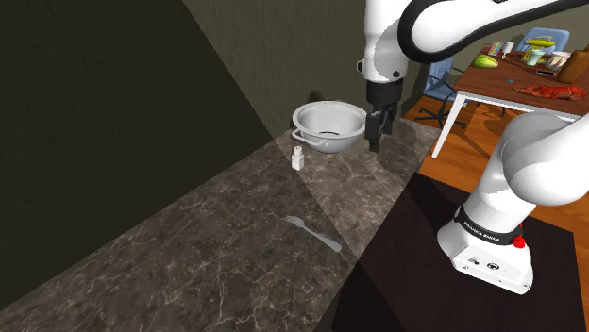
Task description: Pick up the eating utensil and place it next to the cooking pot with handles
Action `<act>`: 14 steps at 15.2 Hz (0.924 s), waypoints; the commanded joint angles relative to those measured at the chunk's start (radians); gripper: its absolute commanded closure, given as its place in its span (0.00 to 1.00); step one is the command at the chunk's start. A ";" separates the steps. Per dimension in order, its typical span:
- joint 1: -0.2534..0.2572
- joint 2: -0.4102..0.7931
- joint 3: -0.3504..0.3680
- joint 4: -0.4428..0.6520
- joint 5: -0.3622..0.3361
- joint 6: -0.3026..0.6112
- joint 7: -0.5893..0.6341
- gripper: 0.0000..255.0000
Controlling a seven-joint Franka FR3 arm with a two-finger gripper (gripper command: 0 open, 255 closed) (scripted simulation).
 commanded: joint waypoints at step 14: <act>0.080 0.519 0.196 0.034 0.083 0.511 0.218 0.00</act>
